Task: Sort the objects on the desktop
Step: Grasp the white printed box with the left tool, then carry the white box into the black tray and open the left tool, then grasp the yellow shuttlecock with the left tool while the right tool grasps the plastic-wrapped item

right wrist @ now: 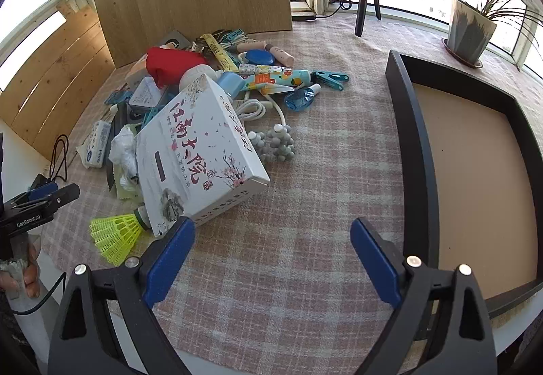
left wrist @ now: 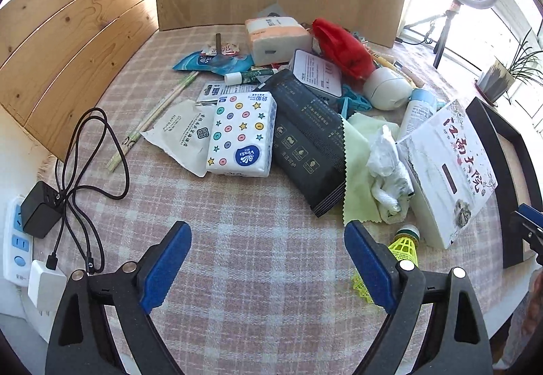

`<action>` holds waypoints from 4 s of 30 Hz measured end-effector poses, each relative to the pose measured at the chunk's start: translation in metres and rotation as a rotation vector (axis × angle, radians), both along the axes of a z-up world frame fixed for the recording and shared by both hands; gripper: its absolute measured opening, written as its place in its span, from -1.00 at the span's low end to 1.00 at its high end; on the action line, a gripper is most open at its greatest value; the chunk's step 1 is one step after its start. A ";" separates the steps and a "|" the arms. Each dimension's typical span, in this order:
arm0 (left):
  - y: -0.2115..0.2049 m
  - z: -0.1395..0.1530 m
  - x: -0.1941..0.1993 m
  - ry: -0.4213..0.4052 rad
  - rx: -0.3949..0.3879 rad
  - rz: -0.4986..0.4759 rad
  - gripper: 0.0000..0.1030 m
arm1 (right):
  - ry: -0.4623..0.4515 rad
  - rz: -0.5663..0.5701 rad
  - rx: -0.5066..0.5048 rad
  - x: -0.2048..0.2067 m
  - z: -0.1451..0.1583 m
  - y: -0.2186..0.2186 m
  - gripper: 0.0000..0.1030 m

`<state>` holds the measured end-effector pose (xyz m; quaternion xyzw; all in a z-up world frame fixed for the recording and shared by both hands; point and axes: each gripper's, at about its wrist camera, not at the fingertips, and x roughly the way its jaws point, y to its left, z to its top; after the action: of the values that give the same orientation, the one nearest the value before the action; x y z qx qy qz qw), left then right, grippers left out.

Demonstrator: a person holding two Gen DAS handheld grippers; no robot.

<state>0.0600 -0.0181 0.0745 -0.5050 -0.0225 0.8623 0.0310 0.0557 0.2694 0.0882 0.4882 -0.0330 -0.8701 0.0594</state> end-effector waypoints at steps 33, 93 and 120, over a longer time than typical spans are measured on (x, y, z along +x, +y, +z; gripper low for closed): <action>0.131 -0.020 -0.033 -0.120 0.198 0.193 0.63 | -0.234 0.504 -0.062 -0.116 -0.010 -0.034 0.00; 0.470 0.075 -0.012 -0.034 0.201 -0.528 0.61 | -0.060 -0.128 -0.166 0.011 0.069 0.331 -0.03; 0.139 0.046 0.006 -0.049 0.089 0.198 0.60 | -0.092 0.529 -0.064 -0.070 0.050 0.013 -0.04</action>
<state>0.0659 0.1212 0.1205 -0.5193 -0.1114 0.8467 -0.0323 -0.0138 0.2822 0.1385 0.5166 0.0657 -0.7998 0.2984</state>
